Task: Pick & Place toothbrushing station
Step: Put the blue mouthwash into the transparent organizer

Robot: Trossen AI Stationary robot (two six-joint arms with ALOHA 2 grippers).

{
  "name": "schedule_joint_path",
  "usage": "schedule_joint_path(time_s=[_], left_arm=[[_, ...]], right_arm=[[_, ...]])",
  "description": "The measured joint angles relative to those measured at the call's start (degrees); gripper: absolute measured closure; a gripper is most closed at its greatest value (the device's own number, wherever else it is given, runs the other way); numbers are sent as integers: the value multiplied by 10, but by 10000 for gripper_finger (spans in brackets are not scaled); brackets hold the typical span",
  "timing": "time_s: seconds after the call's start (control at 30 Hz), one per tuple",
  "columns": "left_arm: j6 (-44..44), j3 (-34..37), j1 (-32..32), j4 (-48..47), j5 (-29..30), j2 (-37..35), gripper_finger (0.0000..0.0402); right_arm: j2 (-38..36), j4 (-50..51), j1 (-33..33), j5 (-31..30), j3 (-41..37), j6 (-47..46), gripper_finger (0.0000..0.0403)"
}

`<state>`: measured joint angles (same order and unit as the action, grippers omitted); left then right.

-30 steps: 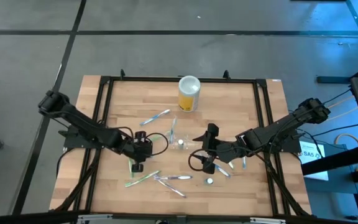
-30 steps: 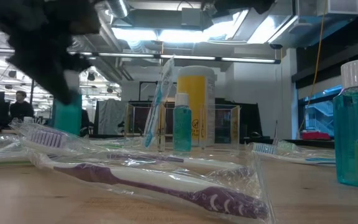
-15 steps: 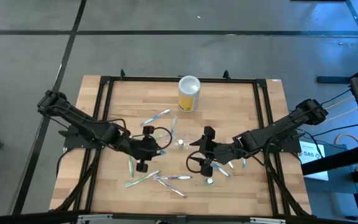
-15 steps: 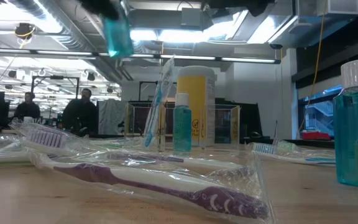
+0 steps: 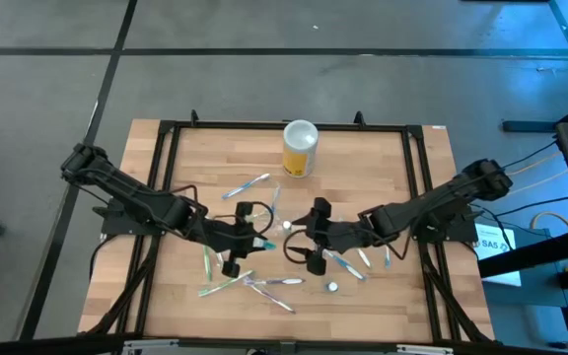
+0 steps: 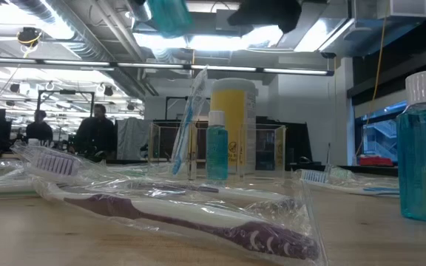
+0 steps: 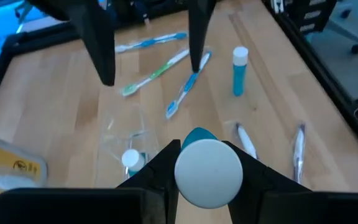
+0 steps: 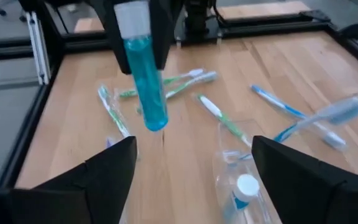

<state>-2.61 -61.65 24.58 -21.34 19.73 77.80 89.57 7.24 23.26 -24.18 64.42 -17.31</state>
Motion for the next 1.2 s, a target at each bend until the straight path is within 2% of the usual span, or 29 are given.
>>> schedule_joint_path(time_s=[0.13,0.37,0.53,0.7,0.83,1.03,1.2], left_arm=[[4,0,-9,7,-1,13,313],[21,0,-23,46,-2,28,313],[29,0,-29,73,-12,28,313],[34,0,-37,84,-16,28,313],[36,0,-41,99,-18,28,313],[49,0,-41,118,-18,28,313],[49,0,-41,118,-18,28,313]], right_arm=[[14,-24,-8,23,0,13,84],[39,-52,-17,28,0,23,106],[40,-54,-22,28,0,23,116],[40,-73,-27,69,0,28,126],[40,-73,-31,71,0,28,138],[40,-73,-35,71,0,35,171],[40,-73,-35,72,0,45,224]])
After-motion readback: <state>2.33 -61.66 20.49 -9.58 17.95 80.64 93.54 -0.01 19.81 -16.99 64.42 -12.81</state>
